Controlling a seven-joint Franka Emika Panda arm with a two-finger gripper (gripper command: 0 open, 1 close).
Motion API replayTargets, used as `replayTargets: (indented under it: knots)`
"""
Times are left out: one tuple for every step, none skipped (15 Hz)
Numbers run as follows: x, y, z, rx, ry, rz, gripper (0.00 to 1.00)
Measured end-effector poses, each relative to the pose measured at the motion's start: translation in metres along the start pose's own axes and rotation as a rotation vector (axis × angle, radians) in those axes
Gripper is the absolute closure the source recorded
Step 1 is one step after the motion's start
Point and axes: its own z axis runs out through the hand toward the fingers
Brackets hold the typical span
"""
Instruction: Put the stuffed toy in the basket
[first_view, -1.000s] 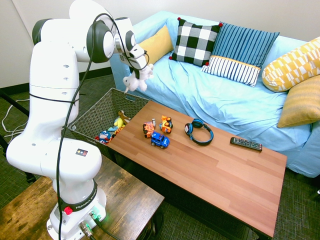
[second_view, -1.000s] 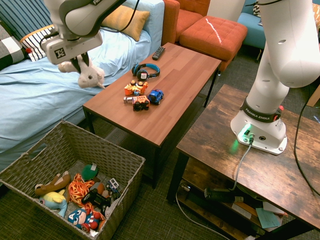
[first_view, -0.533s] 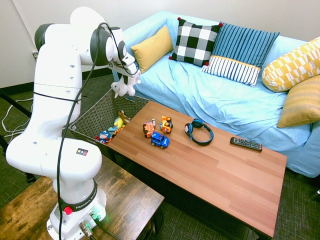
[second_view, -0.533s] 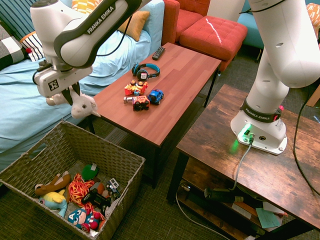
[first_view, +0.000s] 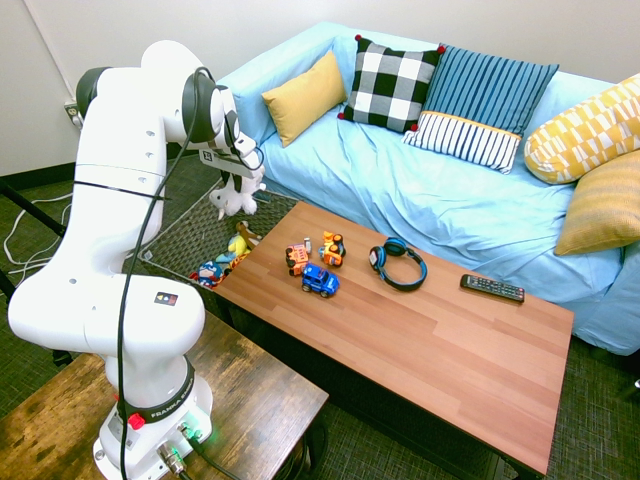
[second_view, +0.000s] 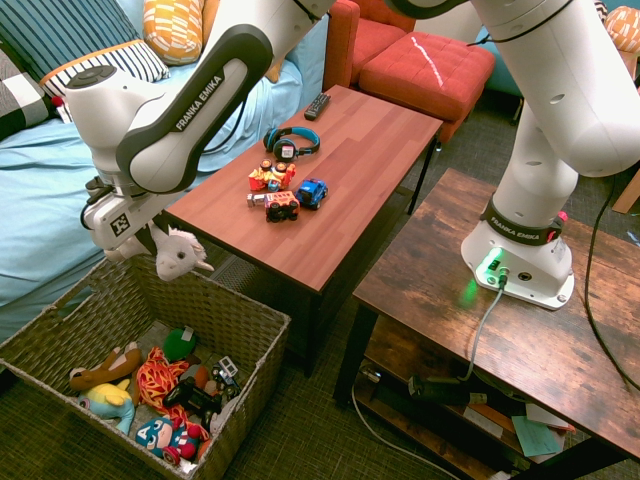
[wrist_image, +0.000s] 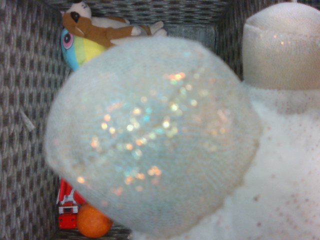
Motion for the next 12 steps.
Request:
replayTargets:
  knots:
    - [0.005, 0.000, -0.002, 0.002, 0.004, 0.007, 0.00]
    - [0.009, 0.000, -0.003, 0.004, 0.008, 0.013, 0.00]
    - [0.013, 0.001, -0.004, 0.004, 0.011, 0.018, 0.00]
    - [0.016, 0.002, -0.004, 0.004, 0.015, 0.023, 0.00]
    - [0.019, 0.003, -0.005, 0.003, 0.018, 0.027, 0.00]
    - [0.022, 0.005, -0.004, 0.001, 0.021, 0.031, 0.00]
    - [0.023, 0.005, -0.006, 0.002, 0.023, 0.032, 0.00]
    - [0.023, 0.005, -0.008, 0.005, 0.024, 0.031, 0.00]
    - [0.022, 0.004, -0.011, 0.008, 0.026, 0.030, 0.00]
    - [0.021, 0.004, -0.016, 0.012, 0.028, 0.030, 0.00]
    - [0.021, 0.004, -0.020, 0.017, 0.030, 0.031, 0.00]
    - [0.022, 0.004, -0.023, 0.021, 0.032, 0.032, 0.00]
